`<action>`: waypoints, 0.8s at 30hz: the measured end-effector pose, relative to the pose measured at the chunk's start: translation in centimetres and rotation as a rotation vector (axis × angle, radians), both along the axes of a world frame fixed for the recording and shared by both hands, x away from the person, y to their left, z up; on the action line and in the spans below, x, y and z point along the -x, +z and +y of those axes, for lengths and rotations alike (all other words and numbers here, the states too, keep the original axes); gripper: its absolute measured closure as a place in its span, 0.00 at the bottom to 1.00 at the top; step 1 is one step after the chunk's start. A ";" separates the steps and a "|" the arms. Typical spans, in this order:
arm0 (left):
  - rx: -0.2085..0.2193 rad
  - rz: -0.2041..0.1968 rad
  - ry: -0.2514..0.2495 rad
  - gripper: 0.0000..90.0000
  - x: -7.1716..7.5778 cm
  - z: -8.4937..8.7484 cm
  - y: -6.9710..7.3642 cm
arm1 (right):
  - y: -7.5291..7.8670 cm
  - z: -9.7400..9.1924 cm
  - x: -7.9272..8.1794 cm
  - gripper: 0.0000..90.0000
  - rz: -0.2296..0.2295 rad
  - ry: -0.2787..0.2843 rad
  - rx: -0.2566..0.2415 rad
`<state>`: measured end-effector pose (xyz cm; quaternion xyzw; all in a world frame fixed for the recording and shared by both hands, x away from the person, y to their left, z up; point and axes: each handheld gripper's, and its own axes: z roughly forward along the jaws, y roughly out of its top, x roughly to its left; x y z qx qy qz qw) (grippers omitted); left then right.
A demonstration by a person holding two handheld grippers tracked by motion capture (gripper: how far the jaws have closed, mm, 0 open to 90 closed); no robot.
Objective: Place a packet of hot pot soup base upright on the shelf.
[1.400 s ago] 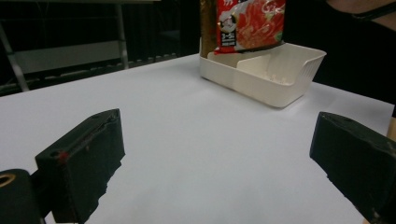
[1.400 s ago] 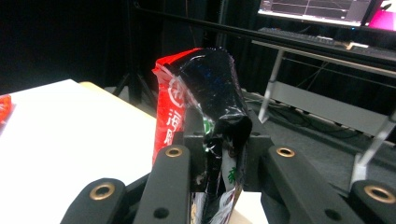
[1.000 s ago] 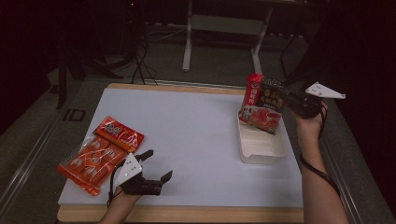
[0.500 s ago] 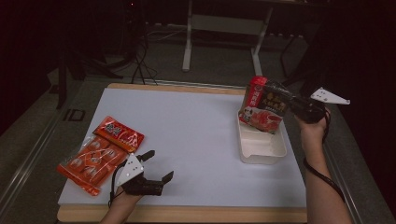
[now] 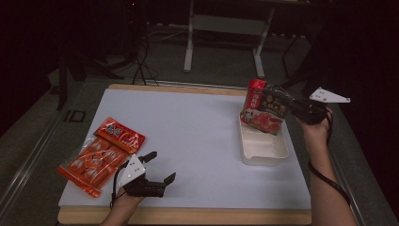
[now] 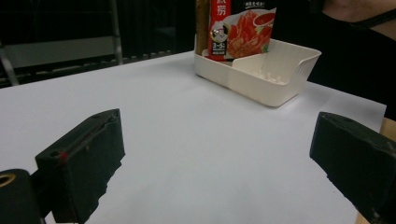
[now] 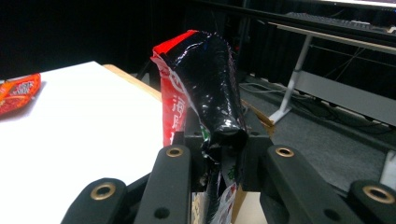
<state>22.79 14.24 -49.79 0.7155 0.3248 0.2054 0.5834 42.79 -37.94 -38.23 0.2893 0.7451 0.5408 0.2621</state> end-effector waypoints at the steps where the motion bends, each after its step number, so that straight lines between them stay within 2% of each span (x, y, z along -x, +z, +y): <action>1: -0.003 0.001 0.000 0.04 0.0 0.0 0.0 | 0.1 0.1 -0.1 0.87 0.007 0.006 0.000; 3: -0.002 0.000 -0.004 0.04 -0.1 -0.1 0.0 | 0.2 0.1 -0.2 0.87 0.020 0.008 0.000; 6: 0.001 -0.003 -0.002 0.04 -0.1 0.0 0.1 | 0.4 0.2 -0.2 0.87 0.025 -0.004 0.026; 10: 0.003 -0.004 0.006 0.04 0.0 0.2 0.1 | 0.5 0.0 -0.1 0.87 0.013 -0.029 0.019; 15: 0.008 -0.001 0.009 0.04 -0.1 0.4 0.1 | 0.6 -0.2 -0.4 0.87 0.011 -0.035 -0.005; 19: 0.005 -0.003 0.005 0.04 -0.1 0.3 0.0 | 0.7 0.6 -0.5 0.87 0.016 -0.023 0.047; 24: 0.005 -0.001 0.006 0.04 0.0 0.3 0.0 | 0.1 1.5 -0.9 0.86 0.018 -0.001 0.050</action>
